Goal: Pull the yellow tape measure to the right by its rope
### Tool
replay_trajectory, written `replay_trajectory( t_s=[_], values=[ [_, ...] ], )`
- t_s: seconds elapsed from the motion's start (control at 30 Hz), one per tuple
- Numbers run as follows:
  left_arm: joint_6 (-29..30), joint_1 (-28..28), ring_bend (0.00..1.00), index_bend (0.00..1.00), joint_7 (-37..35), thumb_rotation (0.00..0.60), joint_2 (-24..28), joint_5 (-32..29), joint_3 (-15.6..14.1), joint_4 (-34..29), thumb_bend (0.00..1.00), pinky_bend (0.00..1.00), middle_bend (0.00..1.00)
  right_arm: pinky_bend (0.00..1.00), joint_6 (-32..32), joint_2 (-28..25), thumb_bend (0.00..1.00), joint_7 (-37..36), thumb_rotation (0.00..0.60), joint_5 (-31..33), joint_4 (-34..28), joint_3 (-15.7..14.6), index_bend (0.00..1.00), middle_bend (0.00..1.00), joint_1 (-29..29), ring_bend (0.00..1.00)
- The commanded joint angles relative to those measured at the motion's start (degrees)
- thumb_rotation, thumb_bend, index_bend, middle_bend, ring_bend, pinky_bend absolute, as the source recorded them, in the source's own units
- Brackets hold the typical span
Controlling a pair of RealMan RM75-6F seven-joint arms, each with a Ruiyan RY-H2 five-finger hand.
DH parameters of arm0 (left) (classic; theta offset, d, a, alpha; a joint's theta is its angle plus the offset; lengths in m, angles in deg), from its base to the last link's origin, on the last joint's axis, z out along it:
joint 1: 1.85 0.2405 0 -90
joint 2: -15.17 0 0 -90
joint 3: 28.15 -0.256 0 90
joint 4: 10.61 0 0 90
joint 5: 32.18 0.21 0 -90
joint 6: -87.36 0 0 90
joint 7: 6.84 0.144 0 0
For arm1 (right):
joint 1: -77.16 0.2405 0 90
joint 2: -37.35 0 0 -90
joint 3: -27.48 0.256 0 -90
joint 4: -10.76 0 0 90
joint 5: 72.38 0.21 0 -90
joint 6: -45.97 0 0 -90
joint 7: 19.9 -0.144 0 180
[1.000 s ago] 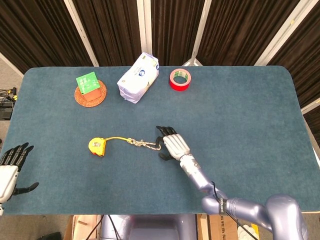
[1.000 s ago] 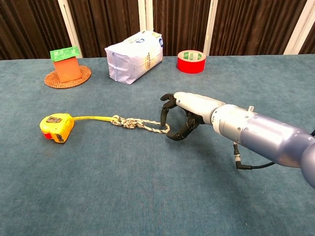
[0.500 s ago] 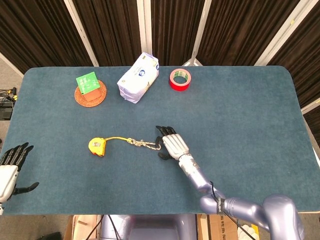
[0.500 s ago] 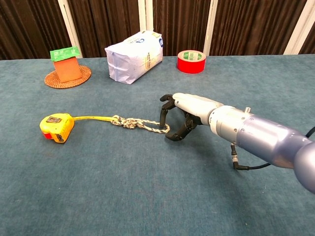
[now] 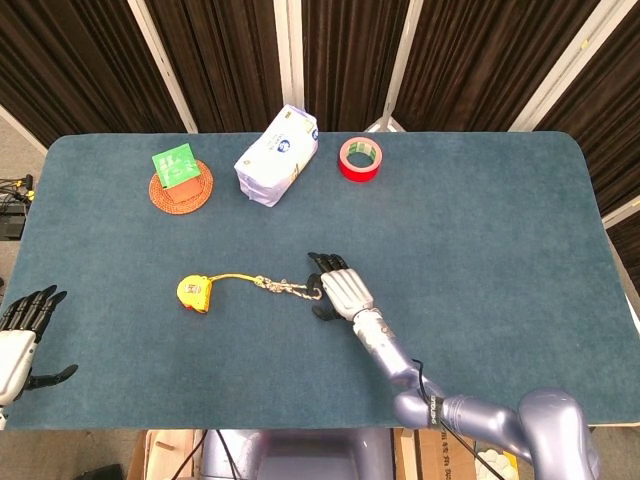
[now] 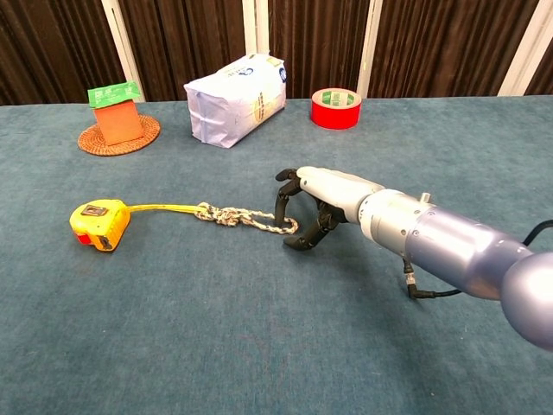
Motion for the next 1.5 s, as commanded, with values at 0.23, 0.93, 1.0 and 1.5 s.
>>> replay_trajectory(
  t_s=[0.23, 0.93, 1.0, 1.5],
  values=[
    [-0.18, 0.1, 0.0, 0.0, -0.05, 0.6, 0.03, -0.1, 0.18, -0.05, 0.0, 0.0, 0.0, 0.0, -0.23, 0.73, 0.36, 0.3, 0.6, 0.47, 1.79, 0.17, 0.51, 0.08, 0.41, 0.0],
    [-0.9, 0.26, 0.0, 0.0, -0.51, 0.6, 0.25, -0.37, 0.57, -0.46, 0.0, 0.0, 0.0, 0.0, -0.3, 1.16, 0.44, 0.86, 0.6, 1.49, 2.28, 0.31, 0.6, 0.1, 0.44, 0.0],
    [-0.89, 0.29, 0.0, 0.0, -0.52, 0.6, 0.25, -0.3, 0.58, -0.45, 0.0, 0.0, 0.0, 0.0, -0.29, 1.13, 0.46, 0.99, 0.6, 1.72, 2.18, 0.36, 0.61, 0.1, 0.39, 0.0],
    [-1.01, 0.41, 0.0, 0.0, -0.51, 0.6, 0.21, -0.11, 0.75, -0.57, 0.0, 0.0, 0.0, 0.0, 1.59, -2.49, 0.47, 2.65, 0.6, 2.4, -2.57, 0.47, 0.62, 0.1, -1.07, 0.0]
  ],
)
